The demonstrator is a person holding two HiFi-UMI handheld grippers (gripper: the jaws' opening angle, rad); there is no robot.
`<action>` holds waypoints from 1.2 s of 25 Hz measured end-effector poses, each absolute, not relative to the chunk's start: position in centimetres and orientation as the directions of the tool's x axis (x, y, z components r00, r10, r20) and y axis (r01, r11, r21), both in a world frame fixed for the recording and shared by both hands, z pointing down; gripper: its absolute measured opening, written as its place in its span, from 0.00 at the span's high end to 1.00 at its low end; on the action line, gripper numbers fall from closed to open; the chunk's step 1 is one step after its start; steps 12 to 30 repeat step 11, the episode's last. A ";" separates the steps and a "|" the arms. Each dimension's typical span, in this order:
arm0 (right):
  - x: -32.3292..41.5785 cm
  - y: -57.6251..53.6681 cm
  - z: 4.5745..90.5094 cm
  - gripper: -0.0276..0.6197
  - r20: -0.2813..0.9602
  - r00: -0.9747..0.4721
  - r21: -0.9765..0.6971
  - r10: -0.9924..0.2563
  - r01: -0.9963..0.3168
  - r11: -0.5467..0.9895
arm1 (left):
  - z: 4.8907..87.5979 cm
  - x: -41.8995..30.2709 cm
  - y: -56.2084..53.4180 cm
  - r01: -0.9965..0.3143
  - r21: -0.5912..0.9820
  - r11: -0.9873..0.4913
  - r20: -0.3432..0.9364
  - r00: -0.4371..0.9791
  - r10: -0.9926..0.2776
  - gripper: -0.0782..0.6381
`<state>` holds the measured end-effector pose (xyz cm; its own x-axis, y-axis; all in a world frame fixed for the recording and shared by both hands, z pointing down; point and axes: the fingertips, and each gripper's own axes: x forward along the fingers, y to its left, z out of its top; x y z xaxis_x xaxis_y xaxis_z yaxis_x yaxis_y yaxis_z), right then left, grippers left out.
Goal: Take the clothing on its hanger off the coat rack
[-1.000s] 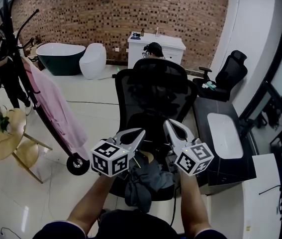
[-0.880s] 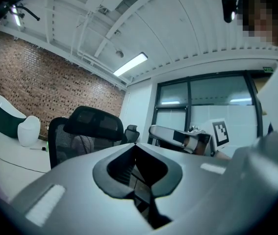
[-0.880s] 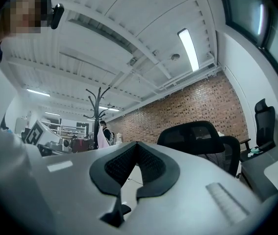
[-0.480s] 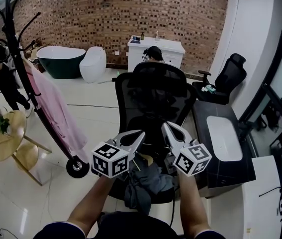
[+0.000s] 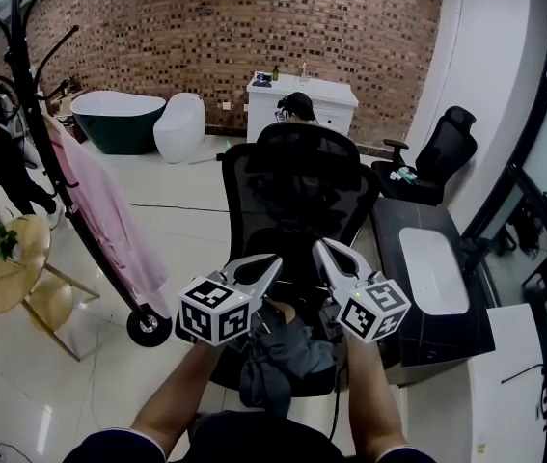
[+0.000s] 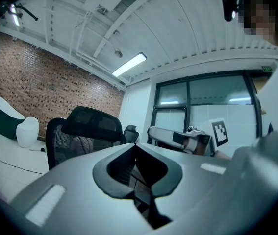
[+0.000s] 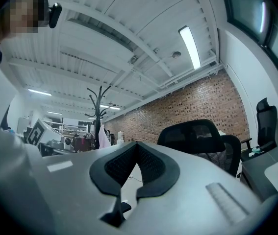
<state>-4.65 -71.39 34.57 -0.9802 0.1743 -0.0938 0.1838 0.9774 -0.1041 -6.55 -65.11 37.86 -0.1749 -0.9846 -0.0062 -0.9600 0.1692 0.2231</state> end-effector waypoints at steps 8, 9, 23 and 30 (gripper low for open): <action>-4.7 -71.3 34.5 0.96 -0.097 -0.979 -0.104 0.178 0.188 0.977 | 37.8 -6.4 -65.1 -0.961 0.219 0.166 -0.006 -0.172 -0.985 0.88; -4.6 -71.3 34.5 0.96 -0.097 -0.979 -0.104 0.179 0.189 0.976 | 37.9 -6.3 -65.1 -0.961 0.219 0.167 -0.006 -0.173 -0.985 0.88; -4.6 -71.3 34.4 0.96 -0.099 -0.978 -0.102 0.182 0.192 0.976 | 37.9 -6.3 -65.2 -0.961 0.220 0.169 -0.005 -0.174 -0.985 0.88; -4.6 -71.3 34.4 0.96 -0.099 -0.978 -0.102 0.182 0.192 0.976 | 37.9 -6.3 -65.2 -0.961 0.220 0.169 -0.005 -0.174 -0.985 0.88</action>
